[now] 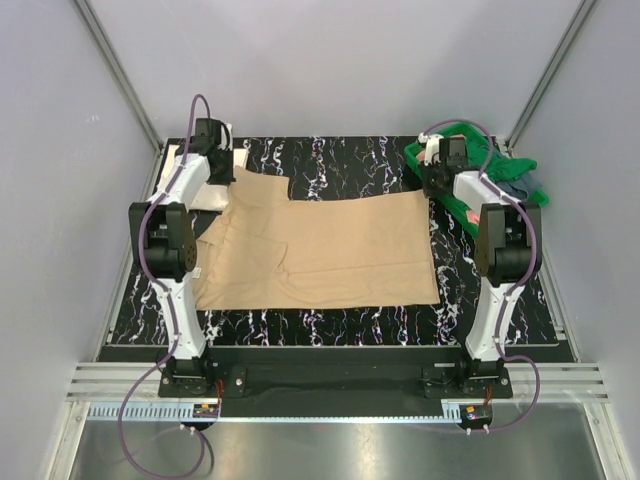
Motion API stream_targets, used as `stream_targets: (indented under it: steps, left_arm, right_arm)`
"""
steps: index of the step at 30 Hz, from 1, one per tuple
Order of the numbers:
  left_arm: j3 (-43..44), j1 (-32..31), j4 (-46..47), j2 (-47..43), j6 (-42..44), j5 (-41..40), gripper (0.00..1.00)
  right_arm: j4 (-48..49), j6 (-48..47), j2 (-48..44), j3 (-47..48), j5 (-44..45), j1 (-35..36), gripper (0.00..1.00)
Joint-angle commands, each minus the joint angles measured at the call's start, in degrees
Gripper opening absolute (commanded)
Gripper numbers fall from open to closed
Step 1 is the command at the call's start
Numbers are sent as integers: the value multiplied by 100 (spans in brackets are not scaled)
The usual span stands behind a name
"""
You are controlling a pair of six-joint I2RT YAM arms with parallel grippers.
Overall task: Fold and stack the t-shirts
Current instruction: Fold the tshirt
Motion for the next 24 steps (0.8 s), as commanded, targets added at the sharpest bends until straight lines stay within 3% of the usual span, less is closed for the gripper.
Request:
stream_targets:
  steps: [1, 15, 20, 23, 24]
  left_arm:
    - [-224, 53, 412, -508, -190, -374, 0]
    - [-1982, 167, 1071, -1773, -463, -472, 0]
    - [-2465, 360, 1273, -2107, -568, -428, 0]
    - [-2528, 387, 1361, -2169, -551, -95, 0]
    - [-2510, 387, 1379, -2152, -490, 411, 0]
  right_arm:
    - [898, 179, -459, -292, 259, 7, 0]
    - [1971, 1005, -1215, -1654, 1243, 7, 0]
    - [2181, 1173, -1601, -2032, 1113, 7, 0]
    - [2165, 1234, -1672, -2094, 902, 16, 0]
    - [2156, 1243, -1689, -2094, 875, 7, 0]
